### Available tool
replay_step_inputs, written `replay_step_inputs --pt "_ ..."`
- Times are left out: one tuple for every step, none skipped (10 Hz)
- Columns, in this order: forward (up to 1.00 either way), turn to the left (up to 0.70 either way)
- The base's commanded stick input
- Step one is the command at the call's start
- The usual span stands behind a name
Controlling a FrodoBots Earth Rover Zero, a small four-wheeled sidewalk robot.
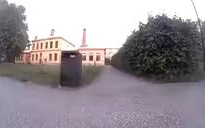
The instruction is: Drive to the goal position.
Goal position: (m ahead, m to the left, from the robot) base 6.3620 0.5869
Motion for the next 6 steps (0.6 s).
replay_step_inputs --pt "0.50 0.00" --pt "0.50 0.00" --pt "0.50 0.00" --pt "0.50 0.00" --pt "0.50 0.00" --pt "0.50 0.00"
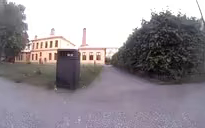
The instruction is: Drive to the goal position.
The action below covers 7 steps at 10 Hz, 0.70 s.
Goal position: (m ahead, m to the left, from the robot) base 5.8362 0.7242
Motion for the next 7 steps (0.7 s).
replay_step_inputs --pt "0.50 0.00" --pt "0.50 -0.37" --pt "0.50 -0.50" --pt "0.50 -0.50" --pt "0.50 -0.50" --pt "0.50 -0.50" --pt "0.50 -0.50"
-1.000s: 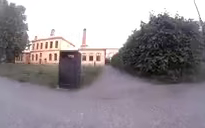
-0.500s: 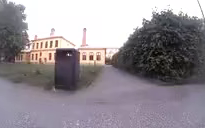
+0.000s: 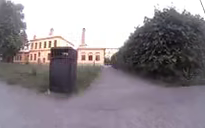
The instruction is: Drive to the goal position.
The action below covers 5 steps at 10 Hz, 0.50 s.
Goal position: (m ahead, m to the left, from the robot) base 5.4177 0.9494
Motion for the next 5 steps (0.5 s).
replay_step_inputs --pt "0.50 -0.16" --pt "0.50 0.00" --pt "0.50 0.00" --pt "0.50 0.00" --pt "0.50 0.00"
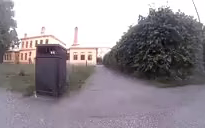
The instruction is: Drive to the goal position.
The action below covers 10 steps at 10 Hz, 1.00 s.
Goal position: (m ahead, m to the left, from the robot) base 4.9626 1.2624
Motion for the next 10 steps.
replay_step_inputs --pt "0.50 0.00" --pt "0.50 0.00" --pt "0.50 0.00" --pt "0.50 0.00" --pt "0.50 0.00" --pt "0.50 0.00" --pt "0.50 0.00" --pt "0.50 0.00" --pt "0.50 0.00" --pt "0.50 0.00"
